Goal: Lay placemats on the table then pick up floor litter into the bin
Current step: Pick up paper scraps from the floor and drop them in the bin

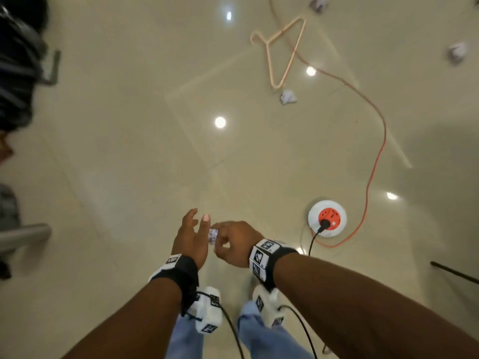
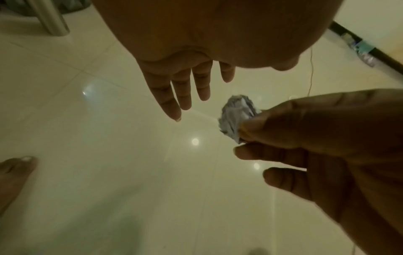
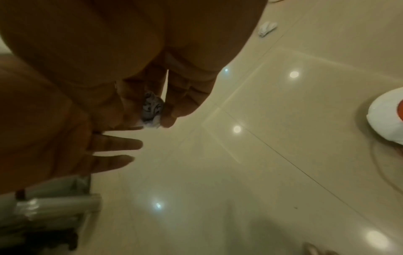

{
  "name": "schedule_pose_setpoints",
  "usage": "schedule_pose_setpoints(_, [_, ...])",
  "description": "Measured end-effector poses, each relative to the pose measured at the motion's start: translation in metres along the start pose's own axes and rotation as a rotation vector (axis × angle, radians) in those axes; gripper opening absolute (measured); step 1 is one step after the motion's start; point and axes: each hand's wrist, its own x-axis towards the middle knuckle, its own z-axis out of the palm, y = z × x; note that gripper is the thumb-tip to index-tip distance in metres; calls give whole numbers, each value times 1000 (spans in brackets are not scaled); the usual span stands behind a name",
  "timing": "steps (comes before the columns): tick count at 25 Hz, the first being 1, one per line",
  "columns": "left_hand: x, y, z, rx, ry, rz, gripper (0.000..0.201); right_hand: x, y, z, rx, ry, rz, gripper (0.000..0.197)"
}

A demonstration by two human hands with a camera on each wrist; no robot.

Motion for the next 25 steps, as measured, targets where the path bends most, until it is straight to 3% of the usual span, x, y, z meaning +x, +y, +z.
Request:
schedule_pose_setpoints(1, [-5,45,-6,-58,-17,17,45,-8,-19,-34,82,47,17,5])
schedule_pose_setpoints(4, [-8,143,-9,-117,-70,68,21,-21,-53,-120,240,128,80,25])
schedule_pose_setpoints(8, [13,222,-1,-49,-151,141,33,-27,-49,-227,289,274,190,21])
schedule_pose_setpoints(11, [19,272,-2,78,-257,120,35,-33,-29,-307,152,344,392,11])
schedule_pose_setpoints(13, [21,308,-11,213,-307,109,36,-43,-16,-365,-41,233,454,9])
schedule_pose_setpoints(16, [41,366,-23,354,-235,74,36,-36,-1,-460,-312,40,567,27])
schedule_pose_setpoints(19, [65,413,-18,388,-204,39,32,-3,30,-538,-345,108,566,23])
schedule_pose_setpoints(22, [113,449,19,332,-211,-28,28,57,91,-615,-476,-35,579,30])
schedule_pose_setpoints(25, [196,465,87,211,-174,-117,31,156,182,-687,-644,-114,532,42])
